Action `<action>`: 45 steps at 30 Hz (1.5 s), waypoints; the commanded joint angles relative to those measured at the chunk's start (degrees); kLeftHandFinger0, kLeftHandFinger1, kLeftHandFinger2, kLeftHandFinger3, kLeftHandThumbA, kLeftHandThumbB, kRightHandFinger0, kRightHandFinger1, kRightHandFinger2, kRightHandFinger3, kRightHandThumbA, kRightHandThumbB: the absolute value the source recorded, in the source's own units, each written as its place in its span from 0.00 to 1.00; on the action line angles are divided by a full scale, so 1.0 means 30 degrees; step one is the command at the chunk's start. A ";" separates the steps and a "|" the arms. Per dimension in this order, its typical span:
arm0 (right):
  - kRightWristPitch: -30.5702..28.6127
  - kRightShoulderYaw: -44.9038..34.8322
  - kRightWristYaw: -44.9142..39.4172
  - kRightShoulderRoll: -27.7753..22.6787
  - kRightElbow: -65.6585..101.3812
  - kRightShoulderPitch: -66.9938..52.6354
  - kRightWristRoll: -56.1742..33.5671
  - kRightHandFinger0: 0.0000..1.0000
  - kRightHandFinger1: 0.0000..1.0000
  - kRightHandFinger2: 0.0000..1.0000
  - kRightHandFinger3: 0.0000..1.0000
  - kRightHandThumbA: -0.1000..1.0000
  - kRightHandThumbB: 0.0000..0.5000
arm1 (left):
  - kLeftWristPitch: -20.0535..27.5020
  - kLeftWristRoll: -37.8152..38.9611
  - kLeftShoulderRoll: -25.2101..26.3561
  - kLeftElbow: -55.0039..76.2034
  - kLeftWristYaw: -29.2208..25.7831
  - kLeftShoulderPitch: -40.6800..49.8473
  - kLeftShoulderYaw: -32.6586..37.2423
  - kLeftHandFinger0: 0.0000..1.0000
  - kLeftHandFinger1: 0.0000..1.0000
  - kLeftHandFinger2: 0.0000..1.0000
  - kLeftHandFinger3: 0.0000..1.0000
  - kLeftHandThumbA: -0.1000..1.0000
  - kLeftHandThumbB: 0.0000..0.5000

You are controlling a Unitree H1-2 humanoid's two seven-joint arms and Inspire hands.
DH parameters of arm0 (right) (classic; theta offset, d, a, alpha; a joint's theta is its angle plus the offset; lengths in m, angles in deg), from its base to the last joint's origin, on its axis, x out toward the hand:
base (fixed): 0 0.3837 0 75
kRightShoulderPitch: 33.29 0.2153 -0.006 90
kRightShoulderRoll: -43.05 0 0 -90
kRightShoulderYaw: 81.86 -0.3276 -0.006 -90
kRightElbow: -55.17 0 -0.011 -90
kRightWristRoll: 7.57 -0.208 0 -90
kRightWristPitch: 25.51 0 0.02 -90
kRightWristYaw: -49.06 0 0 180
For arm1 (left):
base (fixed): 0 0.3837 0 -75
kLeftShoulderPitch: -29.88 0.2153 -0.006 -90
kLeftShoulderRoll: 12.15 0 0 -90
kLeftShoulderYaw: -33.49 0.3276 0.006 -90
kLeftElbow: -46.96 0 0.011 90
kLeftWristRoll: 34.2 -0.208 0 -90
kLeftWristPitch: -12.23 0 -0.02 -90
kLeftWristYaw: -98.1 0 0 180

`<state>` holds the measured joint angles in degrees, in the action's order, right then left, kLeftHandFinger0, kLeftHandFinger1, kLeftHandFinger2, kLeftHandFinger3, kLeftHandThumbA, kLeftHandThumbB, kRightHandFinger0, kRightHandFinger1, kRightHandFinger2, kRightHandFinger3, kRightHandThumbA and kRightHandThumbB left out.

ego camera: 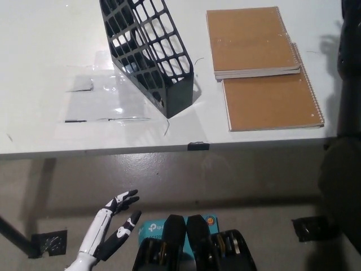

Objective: Use the right hand to pick up a book from the book holder on the left side and put it on another book on the right side

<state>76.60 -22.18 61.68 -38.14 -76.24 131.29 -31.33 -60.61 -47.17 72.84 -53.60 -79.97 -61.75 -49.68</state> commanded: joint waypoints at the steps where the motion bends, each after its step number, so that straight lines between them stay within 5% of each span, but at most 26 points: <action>1: -0.0583 0.1008 -0.1302 -0.0915 -0.0651 0.0707 0.0066 0.00 0.37 0.81 0.83 0.00 0.33 | 0.0410 0.0315 -0.0061 0.0283 -0.0107 -0.0090 -0.0211 0.90 0.88 0.81 0.83 0.85 0.25; 2: -0.0641 0.1924 -0.2081 -0.1267 -0.0697 0.0416 0.0735 0.03 0.38 0.77 0.68 0.01 0.38 | 0.0316 0.0472 -0.0082 0.0316 -0.0020 -0.0088 -0.0239 0.91 0.88 0.81 0.82 0.85 0.26; 4: -0.0671 0.3498 -0.3439 -0.1763 -0.0079 -0.0180 0.1422 0.44 0.72 0.94 0.87 0.24 0.50 | 0.0168 0.0549 -0.0067 0.0476 -0.0005 -0.0144 -0.0345 0.91 0.89 0.81 0.82 0.85 0.26; 5: -0.0696 0.4218 -0.3780 -0.1950 0.0349 -0.0477 0.1778 0.50 0.70 0.87 0.85 0.30 0.52 | 0.0046 0.0549 -0.0046 0.0551 0.0009 -0.0157 -0.0388 0.91 0.89 0.81 0.82 0.85 0.26; 6: -0.0576 0.5251 -0.4735 -0.2276 0.1692 -0.1247 0.2108 0.78 0.88 1.00 1.00 0.44 0.57 | -0.0140 0.0618 -0.0026 0.0617 0.0074 -0.0165 -0.0432 0.92 0.89 0.81 0.82 0.86 0.27; 7: -0.0253 0.6040 -0.5320 -0.2516 0.3308 -0.2029 0.2052 0.98 1.00 1.00 1.00 0.50 0.55 | -0.0236 0.0532 -0.0012 0.0659 0.0028 -0.0206 -0.0470 0.92 0.89 0.81 0.82 0.87 0.27; 13: 0.0915 0.8148 -0.5876 -0.3730 1.3341 -0.6969 0.2232 1.00 1.00 1.00 1.00 0.69 0.66 | -0.0422 0.0679 0.0133 0.0843 0.0099 -0.0657 -0.0632 0.93 0.93 0.87 0.88 0.87 0.34; 16: 0.1356 0.8195 -0.5721 -0.4068 1.7038 -0.8918 0.2064 1.00 1.00 1.00 1.00 0.75 0.70 | 0.0016 0.0840 0.0234 0.0521 0.0097 -0.1184 -0.0710 0.92 0.93 0.91 0.91 0.87 0.29; 20: 0.1426 0.7933 -0.6184 -0.4593 2.0930 -1.1570 0.0932 1.00 1.00 1.00 1.00 0.74 0.52 | -0.0150 0.1025 0.0280 0.0335 0.0236 -0.1708 -0.0758 0.93 0.96 0.96 0.96 0.89 0.30; 29: -0.0015 0.9138 -0.6688 -0.4168 2.7336 -1.7209 0.1340 1.00 1.00 1.00 1.00 0.81 0.45 | -0.0410 0.1697 0.0177 -0.0122 0.0182 -0.3188 -0.1180 0.98 1.00 1.00 1.00 0.93 0.30; 38: -0.2830 1.0678 -0.7006 -0.2456 2.6292 -2.0443 0.2134 1.00 1.00 1.00 1.00 0.83 0.41 | -0.0213 0.2256 0.0145 -0.0435 0.0180 -0.3796 -0.1455 1.00 1.00 1.00 1.00 0.97 0.32; 45: -0.5763 1.1355 -0.5991 -0.0998 2.0267 -2.1759 0.4699 1.00 1.00 1.00 1.00 0.82 0.23 | -0.0131 0.2501 -0.0129 -0.0432 0.0271 -0.3587 -0.1588 1.00 1.00 1.00 1.00 1.00 0.41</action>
<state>72.13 10.28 45.41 -42.92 -9.09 66.89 -24.77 -61.57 -43.14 72.82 -55.93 -79.95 -71.50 -53.37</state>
